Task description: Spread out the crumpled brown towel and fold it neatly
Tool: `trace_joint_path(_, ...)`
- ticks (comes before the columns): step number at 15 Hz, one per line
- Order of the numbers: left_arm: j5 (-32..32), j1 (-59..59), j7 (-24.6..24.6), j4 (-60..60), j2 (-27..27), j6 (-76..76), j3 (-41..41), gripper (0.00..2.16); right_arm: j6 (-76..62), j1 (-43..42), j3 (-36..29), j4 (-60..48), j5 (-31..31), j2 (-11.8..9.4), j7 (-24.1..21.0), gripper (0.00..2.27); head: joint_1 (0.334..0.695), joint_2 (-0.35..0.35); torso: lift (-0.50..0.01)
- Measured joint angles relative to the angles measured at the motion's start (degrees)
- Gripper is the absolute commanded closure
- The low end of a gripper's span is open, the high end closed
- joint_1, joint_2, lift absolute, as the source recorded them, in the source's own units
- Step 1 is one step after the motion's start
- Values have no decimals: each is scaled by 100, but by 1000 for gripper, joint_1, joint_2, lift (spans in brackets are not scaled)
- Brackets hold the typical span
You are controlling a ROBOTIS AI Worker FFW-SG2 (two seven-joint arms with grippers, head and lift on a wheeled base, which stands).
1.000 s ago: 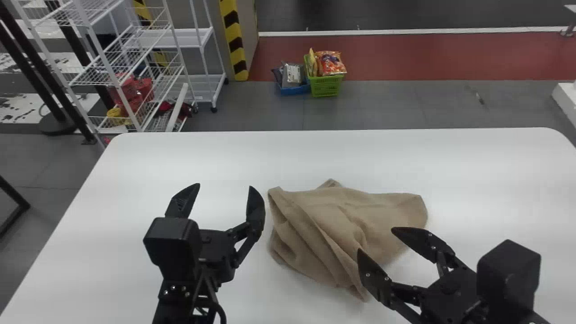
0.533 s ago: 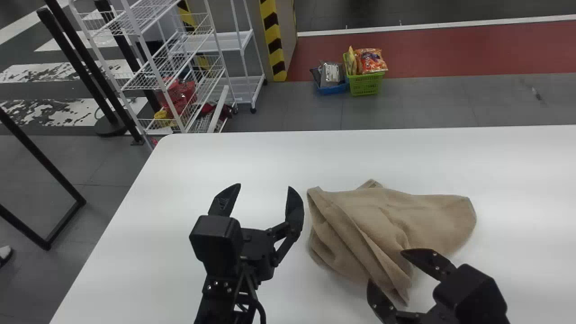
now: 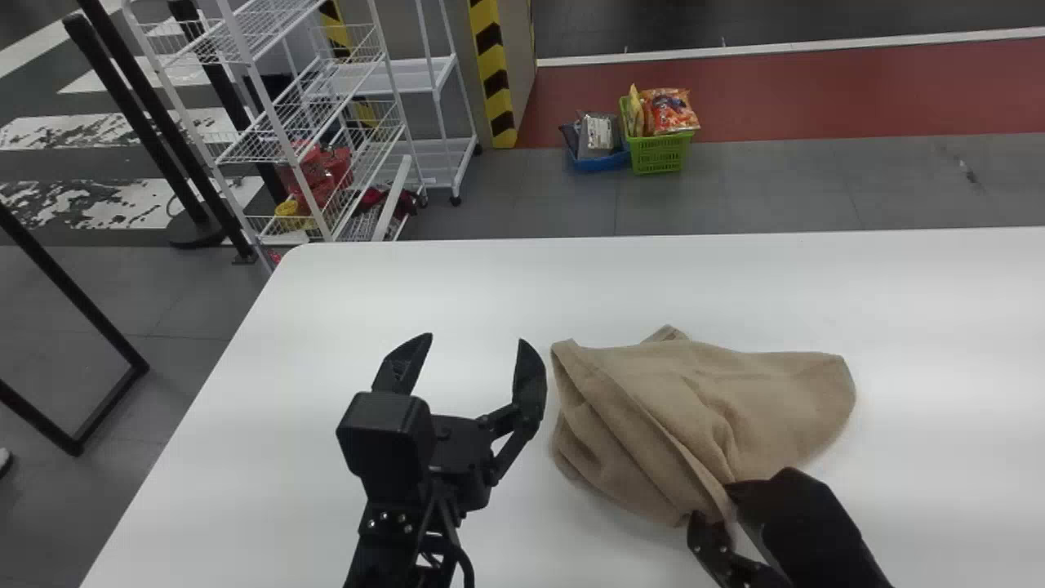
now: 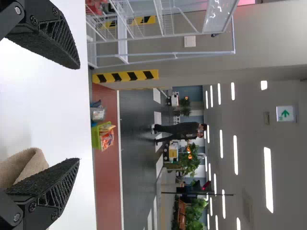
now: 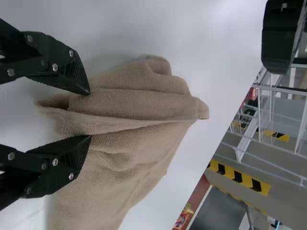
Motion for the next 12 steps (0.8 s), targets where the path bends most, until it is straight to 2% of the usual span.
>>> trace_joint_path(3,-3,3,0,-17,10,1,17,140,-304,87,-136,-320,-229,-27,127,2132,695,207,-126)
trace_joint_path(7,-3,7,-8,-11,11,0,106,140,-545,264,-978,-1361,-1483,-56,848,2132,695,204,-126)
trace_joint_path(10,15,16,-1,0,-6,-5,183,140,155,131,-1441,-2154,-2240,-14,1403,2132,695,200,-126)
trace_joint_path(12,33,16,0,39,-19,-31,242,140,1008,-158,-1620,-2802,-2579,95,1634,2132,695,210,-126)
